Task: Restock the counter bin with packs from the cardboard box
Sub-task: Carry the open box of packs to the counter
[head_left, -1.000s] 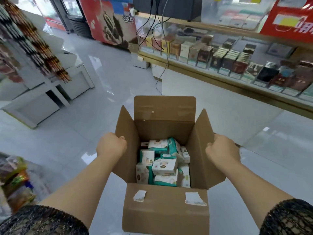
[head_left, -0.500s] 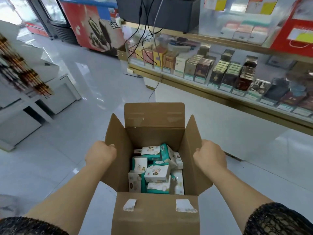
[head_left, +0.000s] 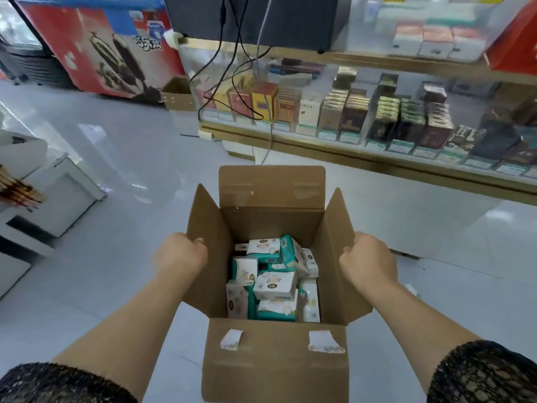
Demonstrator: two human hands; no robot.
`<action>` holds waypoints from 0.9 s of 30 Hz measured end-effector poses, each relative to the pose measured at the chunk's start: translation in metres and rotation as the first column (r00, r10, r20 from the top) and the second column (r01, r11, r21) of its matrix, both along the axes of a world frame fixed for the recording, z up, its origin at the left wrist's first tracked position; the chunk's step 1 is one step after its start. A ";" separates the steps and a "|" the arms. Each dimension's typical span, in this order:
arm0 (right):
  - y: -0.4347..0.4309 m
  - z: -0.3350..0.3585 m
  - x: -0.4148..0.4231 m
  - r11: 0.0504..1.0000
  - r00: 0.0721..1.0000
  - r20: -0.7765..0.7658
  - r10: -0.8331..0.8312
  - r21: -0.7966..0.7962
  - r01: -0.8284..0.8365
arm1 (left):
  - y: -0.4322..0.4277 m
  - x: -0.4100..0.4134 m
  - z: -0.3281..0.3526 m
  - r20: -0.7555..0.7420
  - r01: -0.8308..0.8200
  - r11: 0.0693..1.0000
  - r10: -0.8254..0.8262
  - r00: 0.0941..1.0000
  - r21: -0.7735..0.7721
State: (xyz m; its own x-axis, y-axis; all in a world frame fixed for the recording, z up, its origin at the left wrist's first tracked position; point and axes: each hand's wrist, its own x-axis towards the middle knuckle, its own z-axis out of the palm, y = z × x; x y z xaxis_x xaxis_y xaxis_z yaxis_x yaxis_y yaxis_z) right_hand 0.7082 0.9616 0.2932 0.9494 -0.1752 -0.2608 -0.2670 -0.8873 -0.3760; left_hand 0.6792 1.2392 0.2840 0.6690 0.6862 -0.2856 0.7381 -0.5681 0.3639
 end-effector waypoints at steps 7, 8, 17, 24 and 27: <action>0.042 -0.007 -0.001 0.987 0.987 0.008 -0.161 0.009 0.161 | 0.039 0.038 -0.006 -0.002 0.121 0.992 -0.121 0.993 -0.032; 0.044 -0.009 0.000 0.985 0.985 -0.001 -0.173 0.020 0.173 | 0.042 0.043 -0.007 -0.010 0.137 0.990 -0.137 0.990 -0.021; 0.047 -0.027 0.032 0.973 0.973 -0.052 -0.225 0.037 0.227 | 0.043 0.097 -0.030 -0.073 0.251 0.966 -0.247 0.966 0.058; 0.048 -0.037 0.089 0.980 0.978 -0.079 -0.191 0.043 0.195 | 0.043 0.145 -0.051 -0.108 0.187 0.981 -0.181 0.978 0.046; 0.052 -0.047 0.111 0.980 0.981 -0.082 -0.178 0.069 0.184 | 0.047 0.166 -0.059 -0.106 0.163 0.986 -0.157 0.982 0.041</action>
